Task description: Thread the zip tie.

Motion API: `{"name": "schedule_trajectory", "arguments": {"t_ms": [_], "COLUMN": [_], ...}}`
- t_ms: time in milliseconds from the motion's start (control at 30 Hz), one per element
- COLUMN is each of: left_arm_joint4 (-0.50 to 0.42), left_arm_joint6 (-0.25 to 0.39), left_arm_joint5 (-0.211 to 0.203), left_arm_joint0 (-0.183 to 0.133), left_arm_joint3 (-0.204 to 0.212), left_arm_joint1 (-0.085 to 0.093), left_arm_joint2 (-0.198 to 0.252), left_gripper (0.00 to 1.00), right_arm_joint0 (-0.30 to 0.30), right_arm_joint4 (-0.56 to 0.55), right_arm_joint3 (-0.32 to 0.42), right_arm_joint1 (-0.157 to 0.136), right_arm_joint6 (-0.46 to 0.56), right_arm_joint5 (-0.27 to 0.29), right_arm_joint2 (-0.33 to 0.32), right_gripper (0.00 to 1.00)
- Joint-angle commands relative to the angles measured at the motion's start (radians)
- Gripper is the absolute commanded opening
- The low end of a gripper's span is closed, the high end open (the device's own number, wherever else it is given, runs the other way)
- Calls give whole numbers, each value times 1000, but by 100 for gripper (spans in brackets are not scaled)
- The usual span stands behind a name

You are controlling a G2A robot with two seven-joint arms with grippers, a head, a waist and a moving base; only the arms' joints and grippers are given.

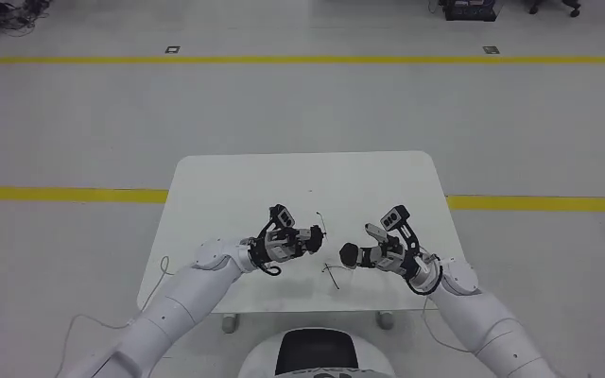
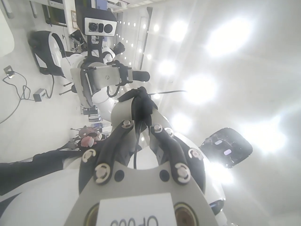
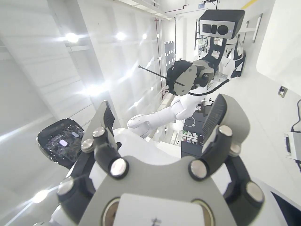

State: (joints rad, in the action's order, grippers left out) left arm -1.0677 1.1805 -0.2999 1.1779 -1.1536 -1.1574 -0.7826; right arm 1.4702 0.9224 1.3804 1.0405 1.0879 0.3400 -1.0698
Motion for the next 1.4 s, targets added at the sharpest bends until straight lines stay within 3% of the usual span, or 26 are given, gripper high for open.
{"name": "schedule_trajectory", "arguments": {"t_ms": [0,233,400,500,800,1100,1300,1367], "left_arm_joint4": [0,30,99,190,190,212,212,201], "left_arm_joint6": [0,-32,-32,-26,-26,-70,-70,-82], "left_arm_joint5": [0,-40,-40,-40,-40,-40,-40,-21], "left_arm_joint0": [0,23,55,69,69,87,87,92], "left_arm_joint3": [0,-42,-61,-76,-76,-127,-127,-137], "left_arm_joint1": [0,-10,-36,-55,-55,-64,-64,-65], "left_arm_joint2": [0,-15,-84,-139,-139,-141,-141,-135], "left_gripper": [0,0,0,0,0,0,0,0], "right_arm_joint0": [0,-13,-33,-39,-38,-37,-37,-35], "right_arm_joint4": [0,-19,11,56,50,50,50,35], "right_arm_joint3": [0,3,-37,-53,-46,-32,-32,-19], "right_arm_joint1": [0,13,28,36,37,47,47,49], "right_arm_joint6": [0,-67,-71,-47,-63,-68,-68,-85], "right_arm_joint5": [0,-27,-19,-11,-15,-31,-31,-37], "right_arm_joint2": [0,25,43,46,47,49,49,51], "right_gripper": [100,100,100,100,100,100,100,100]}}
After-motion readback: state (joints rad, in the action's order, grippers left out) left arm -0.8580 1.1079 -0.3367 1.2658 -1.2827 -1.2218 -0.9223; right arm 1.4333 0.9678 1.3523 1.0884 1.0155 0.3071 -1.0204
